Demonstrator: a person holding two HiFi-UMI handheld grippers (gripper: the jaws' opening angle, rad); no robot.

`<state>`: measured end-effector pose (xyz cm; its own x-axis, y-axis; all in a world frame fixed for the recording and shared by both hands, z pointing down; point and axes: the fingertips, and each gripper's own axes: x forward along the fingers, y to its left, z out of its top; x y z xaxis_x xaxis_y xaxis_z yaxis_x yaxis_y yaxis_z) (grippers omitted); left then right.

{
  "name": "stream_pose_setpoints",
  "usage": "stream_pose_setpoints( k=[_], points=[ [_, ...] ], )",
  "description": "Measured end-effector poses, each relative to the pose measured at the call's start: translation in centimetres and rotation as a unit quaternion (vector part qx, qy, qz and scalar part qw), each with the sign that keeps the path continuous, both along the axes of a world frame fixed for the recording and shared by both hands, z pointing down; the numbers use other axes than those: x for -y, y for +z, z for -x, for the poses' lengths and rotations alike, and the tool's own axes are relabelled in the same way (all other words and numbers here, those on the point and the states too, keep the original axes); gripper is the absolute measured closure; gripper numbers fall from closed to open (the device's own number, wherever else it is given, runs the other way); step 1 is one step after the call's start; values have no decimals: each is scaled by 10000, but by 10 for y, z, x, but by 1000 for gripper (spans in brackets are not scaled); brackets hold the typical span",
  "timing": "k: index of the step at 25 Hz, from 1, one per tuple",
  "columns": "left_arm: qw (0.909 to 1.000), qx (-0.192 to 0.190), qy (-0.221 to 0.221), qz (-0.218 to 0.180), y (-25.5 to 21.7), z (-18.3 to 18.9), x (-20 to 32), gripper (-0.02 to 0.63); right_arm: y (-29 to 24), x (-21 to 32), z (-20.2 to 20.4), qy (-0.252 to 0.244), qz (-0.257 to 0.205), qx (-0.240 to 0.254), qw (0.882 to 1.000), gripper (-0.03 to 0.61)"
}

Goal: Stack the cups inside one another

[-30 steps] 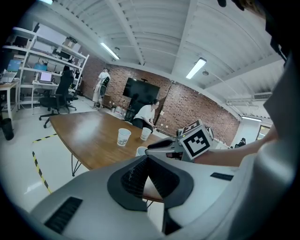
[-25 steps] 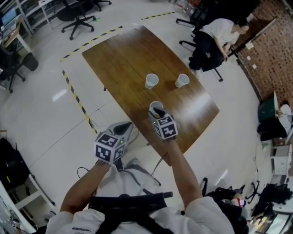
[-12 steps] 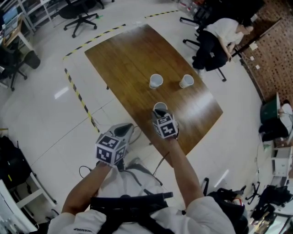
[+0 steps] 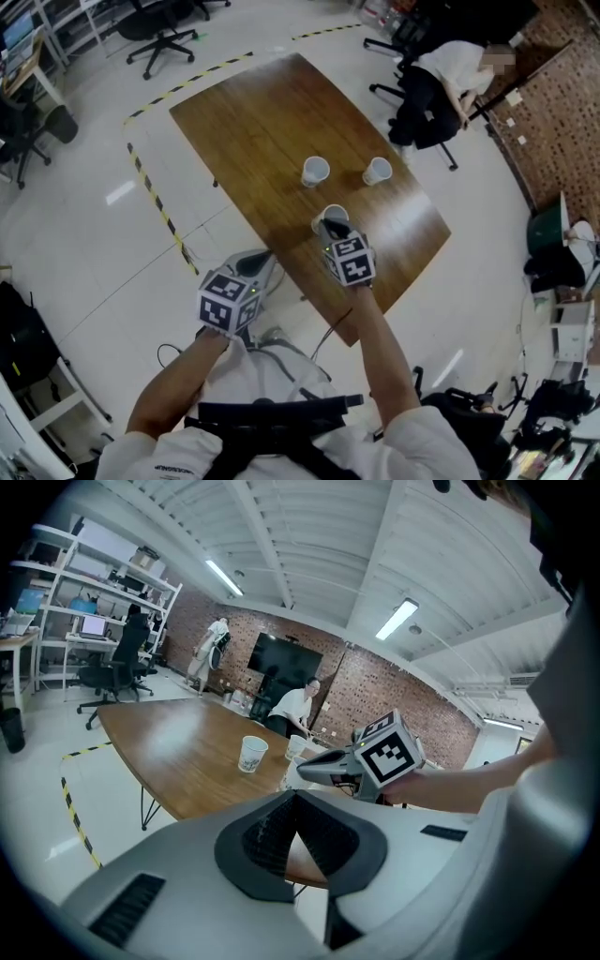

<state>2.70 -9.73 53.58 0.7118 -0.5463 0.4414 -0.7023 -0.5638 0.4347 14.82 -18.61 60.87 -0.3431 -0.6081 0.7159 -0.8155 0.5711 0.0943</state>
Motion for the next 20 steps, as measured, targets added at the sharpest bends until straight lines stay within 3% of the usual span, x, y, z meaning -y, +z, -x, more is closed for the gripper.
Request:
stream_pose_setpoints(
  k=[10,20],
  points=[
    [9999,-71,31,-127,-10,2,23,621,-81,60,-7,41,-770,155,9969,551],
    [9996,-21,-137,-239,-16,26,51,621,-92,108,10,-42,-951,142,9954,551]
  ],
)
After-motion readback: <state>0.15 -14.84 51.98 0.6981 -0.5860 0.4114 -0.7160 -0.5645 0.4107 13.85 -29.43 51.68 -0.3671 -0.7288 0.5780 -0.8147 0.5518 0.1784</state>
